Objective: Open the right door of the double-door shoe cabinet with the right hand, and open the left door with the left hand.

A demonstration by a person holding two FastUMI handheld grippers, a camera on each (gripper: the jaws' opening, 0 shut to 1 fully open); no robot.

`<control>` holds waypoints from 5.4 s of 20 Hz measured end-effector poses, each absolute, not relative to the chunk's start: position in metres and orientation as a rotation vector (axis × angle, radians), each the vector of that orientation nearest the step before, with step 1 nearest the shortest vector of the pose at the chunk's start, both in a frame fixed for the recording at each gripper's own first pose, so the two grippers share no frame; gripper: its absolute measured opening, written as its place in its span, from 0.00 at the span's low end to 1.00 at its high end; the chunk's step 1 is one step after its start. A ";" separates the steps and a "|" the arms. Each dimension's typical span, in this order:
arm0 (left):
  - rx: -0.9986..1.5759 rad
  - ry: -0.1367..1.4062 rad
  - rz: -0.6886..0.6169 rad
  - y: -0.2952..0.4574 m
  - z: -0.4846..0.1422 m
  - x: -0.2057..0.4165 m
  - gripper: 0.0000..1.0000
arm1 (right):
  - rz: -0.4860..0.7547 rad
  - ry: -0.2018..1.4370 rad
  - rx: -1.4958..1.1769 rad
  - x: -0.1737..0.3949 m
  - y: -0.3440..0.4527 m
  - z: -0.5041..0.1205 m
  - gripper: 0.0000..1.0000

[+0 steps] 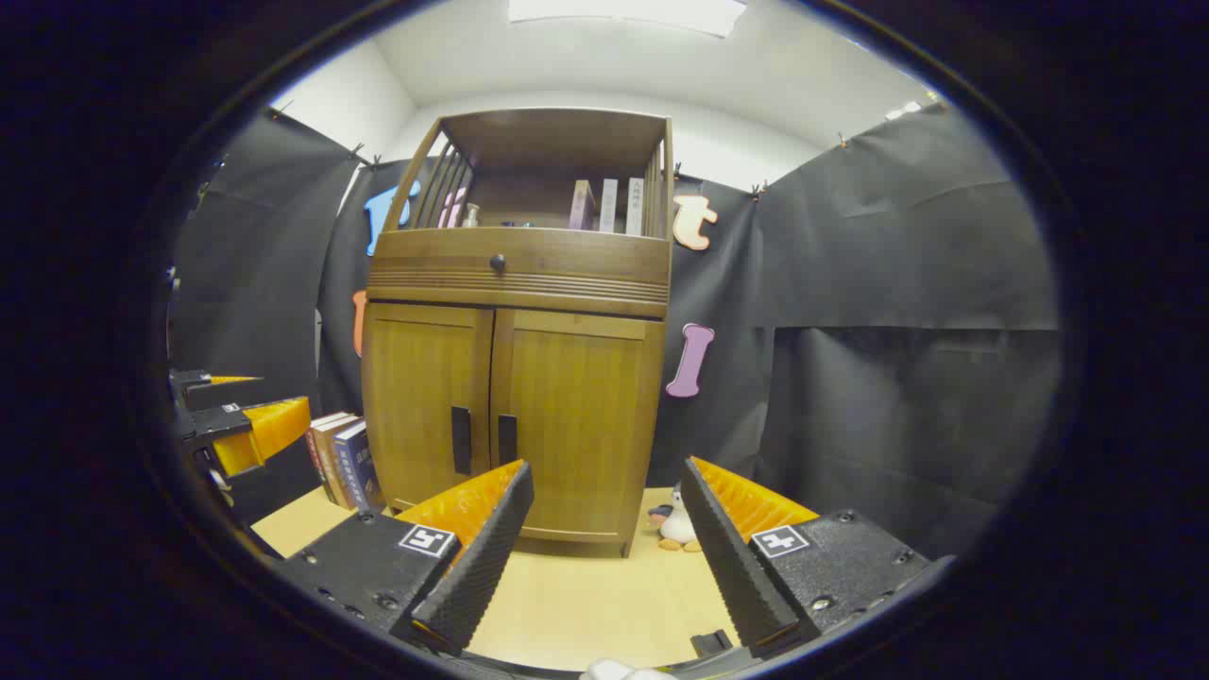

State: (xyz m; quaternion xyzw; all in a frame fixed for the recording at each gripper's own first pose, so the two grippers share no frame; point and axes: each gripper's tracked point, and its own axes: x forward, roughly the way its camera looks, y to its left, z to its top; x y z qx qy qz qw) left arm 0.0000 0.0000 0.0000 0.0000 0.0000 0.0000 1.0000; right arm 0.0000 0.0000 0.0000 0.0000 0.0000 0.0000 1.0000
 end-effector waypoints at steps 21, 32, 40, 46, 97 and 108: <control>0.002 0.012 0.035 0.006 0.003 -0.012 0.96 | 0.012 0.027 0.018 0.013 0.000 -0.014 0.99; 0.003 0.064 0.055 0.019 0.000 -0.021 0.96 | 0.066 0.108 0.046 0.080 0.030 -0.057 0.99; -0.003 0.079 0.110 0.024 0.015 -0.023 0.96 | 0.161 0.184 0.023 0.171 0.080 -0.096 1.00; 0.010 0.090 0.218 0.045 0.016 -0.021 0.96 | 0.221 0.208 0.003 0.246 0.125 -0.109 0.99; 0.020 0.094 0.006 0.002 -0.011 -0.016 0.96 | 0.137 0.322 0.093 0.145 0.015 -0.143 0.24; 0.017 0.081 -0.059 -0.018 -0.015 -0.010 0.96 | 0.052 0.314 0.137 0.133 -0.041 -0.147 0.11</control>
